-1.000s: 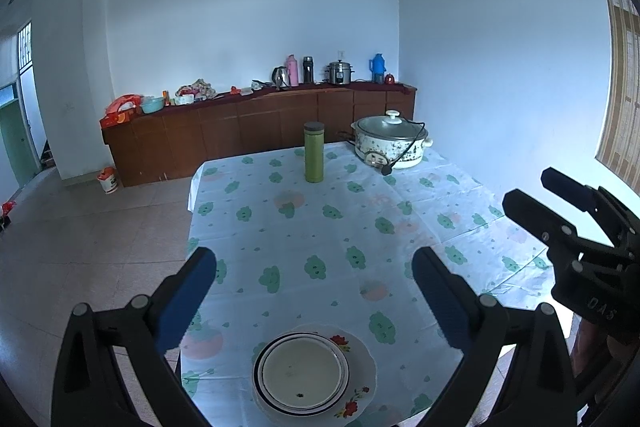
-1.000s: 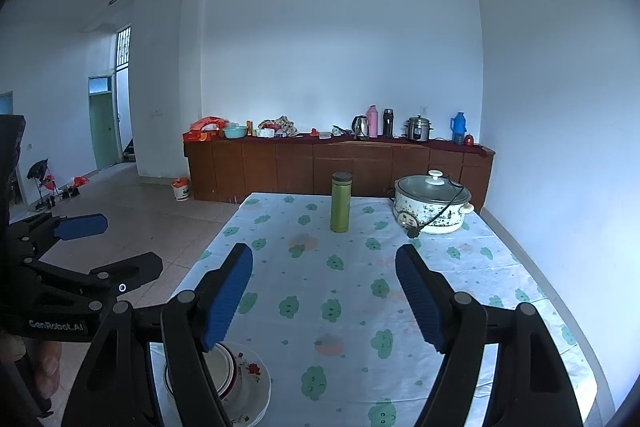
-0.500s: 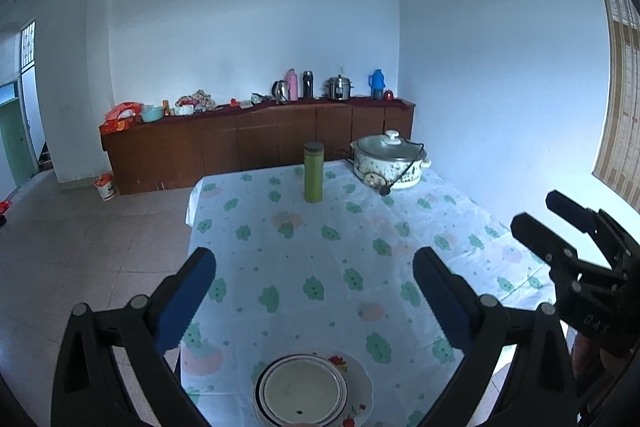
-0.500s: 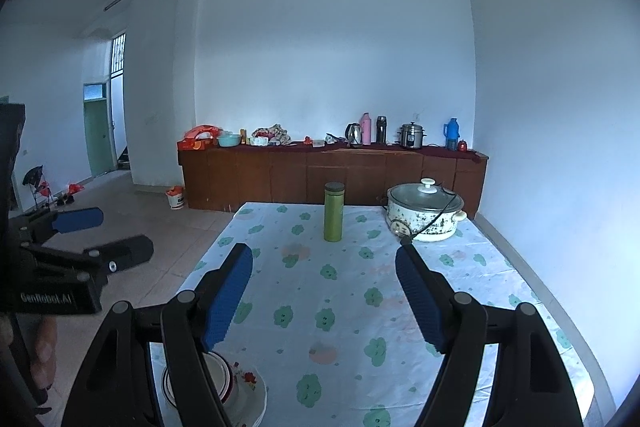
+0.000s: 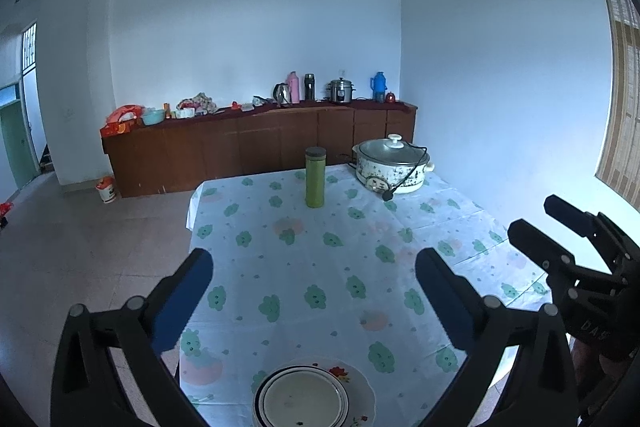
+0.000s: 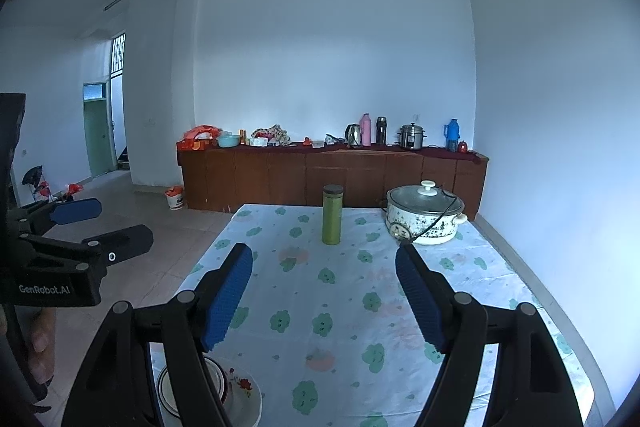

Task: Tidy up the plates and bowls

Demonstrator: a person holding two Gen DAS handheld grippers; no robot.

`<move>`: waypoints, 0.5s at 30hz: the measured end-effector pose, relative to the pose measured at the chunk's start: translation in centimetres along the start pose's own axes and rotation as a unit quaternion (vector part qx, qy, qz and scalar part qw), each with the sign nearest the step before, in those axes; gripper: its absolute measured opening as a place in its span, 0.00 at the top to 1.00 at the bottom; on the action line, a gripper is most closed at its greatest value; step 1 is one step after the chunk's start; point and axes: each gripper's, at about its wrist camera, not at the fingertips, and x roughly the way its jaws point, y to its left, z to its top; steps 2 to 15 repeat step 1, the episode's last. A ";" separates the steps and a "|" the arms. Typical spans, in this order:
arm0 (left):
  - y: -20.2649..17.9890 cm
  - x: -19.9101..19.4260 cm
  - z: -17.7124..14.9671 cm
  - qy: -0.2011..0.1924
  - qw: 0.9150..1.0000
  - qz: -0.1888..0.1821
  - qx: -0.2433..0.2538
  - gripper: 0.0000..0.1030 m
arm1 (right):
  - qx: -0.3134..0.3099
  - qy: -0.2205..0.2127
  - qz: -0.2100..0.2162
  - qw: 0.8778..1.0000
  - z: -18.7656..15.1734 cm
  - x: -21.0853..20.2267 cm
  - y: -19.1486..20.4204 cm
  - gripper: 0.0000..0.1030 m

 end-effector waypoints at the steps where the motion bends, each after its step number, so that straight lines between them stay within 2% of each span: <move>1: 0.2 0.1 0.0 0.001 1.000 0.001 -0.001 0.00 | 0.000 0.001 0.001 1.000 0.0 0.2 0.0 0.26; 15: 0.2 0.1 0.0 0.001 1.000 0.001 -0.001 0.00 | 0.000 0.001 0.001 1.000 0.0 0.2 0.0 0.26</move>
